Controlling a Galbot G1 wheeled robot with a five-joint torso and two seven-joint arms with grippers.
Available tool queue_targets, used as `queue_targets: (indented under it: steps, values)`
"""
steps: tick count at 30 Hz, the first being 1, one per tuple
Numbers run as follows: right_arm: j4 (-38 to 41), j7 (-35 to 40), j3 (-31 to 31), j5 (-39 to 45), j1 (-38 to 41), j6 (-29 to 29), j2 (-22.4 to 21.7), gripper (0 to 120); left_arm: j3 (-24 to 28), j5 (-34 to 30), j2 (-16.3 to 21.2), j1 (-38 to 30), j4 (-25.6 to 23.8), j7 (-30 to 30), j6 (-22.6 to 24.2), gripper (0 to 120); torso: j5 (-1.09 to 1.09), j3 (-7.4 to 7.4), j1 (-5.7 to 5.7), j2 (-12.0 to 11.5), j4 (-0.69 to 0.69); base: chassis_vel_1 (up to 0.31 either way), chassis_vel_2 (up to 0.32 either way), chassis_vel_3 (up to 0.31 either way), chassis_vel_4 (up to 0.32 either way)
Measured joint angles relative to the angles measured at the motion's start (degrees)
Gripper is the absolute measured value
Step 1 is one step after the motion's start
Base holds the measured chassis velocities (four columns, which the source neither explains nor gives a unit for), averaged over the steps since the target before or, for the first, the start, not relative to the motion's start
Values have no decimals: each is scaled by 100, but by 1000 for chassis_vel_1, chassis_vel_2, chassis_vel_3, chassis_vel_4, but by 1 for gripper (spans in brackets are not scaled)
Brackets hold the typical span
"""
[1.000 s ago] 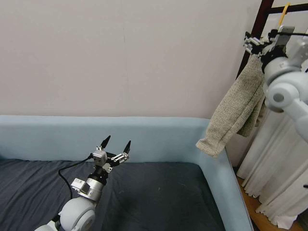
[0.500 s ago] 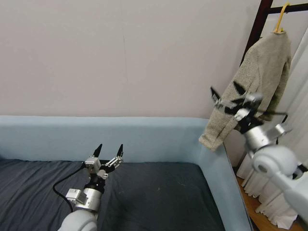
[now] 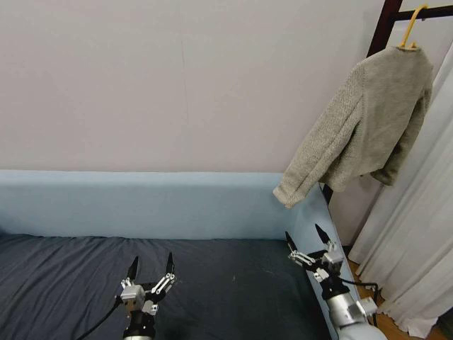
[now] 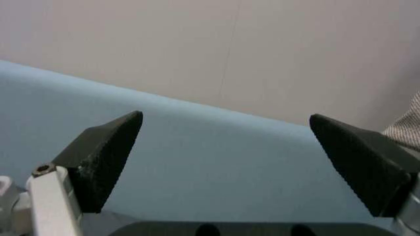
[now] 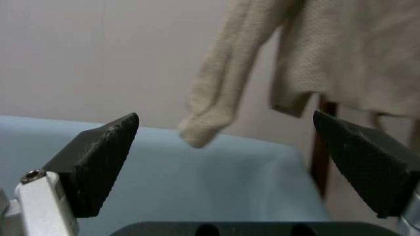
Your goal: Pick up the clothes from the sofa and hang them on the clothes hanger.
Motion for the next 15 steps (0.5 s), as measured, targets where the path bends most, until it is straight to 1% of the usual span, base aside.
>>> queue_targets:
  steps: [1,2,3,6,7,10,15]
  values:
    - [111,68,321,-168,-233,-106,55,100,-16,30,-66,69,-41,-5,-13,100,-2,0,0,0,0,0,0,0,0]
    - [111,68,321,-168,-233,-106,55,100,-16,30,-66,69,-41,-5,-13,100,-2,0,0,0,0,0,0,0,0]
    - [213,170,538,-280,-407,-238,92,100,-30,59,-131,139,-85,-10,-21,100,-1,0,0,0,-1,0,0,0,0]
    - [597,584,901,-392,-898,-786,148,100,-68,91,-331,338,-241,-15,-3,100,0,0,0,0,2,0,0,0,0]
    - [597,584,901,-392,-898,-786,148,100,-68,91,-331,338,-241,-15,-3,100,0,0,0,0,2,0,0,0,0]
    - [832,653,1057,-340,-1308,-1016,156,100,-87,126,-414,511,-421,4,95,100,-1,1,0,1,-1,0,0,0,0]
    - [864,631,1074,-324,-1361,-1039,144,100,-92,133,-415,548,-483,18,159,100,0,1,0,0,2,0,0,0,0]
